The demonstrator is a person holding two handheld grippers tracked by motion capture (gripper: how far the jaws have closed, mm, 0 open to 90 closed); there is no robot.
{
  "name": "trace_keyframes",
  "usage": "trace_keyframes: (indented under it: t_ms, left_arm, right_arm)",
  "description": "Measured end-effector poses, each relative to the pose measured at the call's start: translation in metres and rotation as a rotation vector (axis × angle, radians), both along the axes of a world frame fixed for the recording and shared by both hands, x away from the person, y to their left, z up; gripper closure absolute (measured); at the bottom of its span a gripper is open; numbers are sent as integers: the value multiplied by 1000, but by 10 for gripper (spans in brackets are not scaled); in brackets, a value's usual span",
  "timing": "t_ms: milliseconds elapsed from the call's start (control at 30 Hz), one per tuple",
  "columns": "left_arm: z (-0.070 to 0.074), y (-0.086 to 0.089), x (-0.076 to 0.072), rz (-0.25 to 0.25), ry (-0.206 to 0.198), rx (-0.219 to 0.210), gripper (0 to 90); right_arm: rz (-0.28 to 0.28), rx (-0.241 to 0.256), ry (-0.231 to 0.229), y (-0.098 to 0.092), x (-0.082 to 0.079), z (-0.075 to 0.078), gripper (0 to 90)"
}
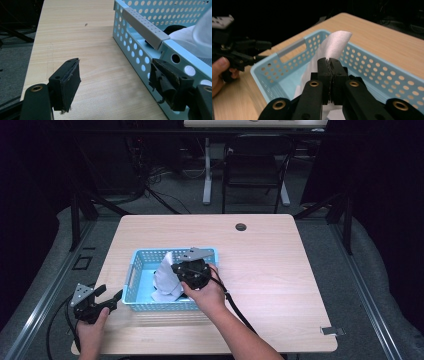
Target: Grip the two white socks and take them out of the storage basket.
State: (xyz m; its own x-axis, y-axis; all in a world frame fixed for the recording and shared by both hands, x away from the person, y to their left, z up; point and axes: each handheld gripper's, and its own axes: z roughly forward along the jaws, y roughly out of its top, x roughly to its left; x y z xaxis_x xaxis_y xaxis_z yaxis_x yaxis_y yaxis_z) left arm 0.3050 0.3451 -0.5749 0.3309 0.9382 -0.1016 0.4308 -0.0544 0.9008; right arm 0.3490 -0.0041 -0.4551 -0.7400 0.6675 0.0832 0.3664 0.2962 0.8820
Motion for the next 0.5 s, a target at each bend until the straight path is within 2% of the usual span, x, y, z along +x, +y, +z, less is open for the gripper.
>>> trace_keyframes:
  t_ms: [200,500]
  left_arm:
    - [0,0,0,1,0,-1,246]
    - [0,0,0,0,1,1,246]
  right_arm:
    - [-23,78,-54,-11,-7,11,884]
    - [-44,75,-95,-27,-14,21,885]
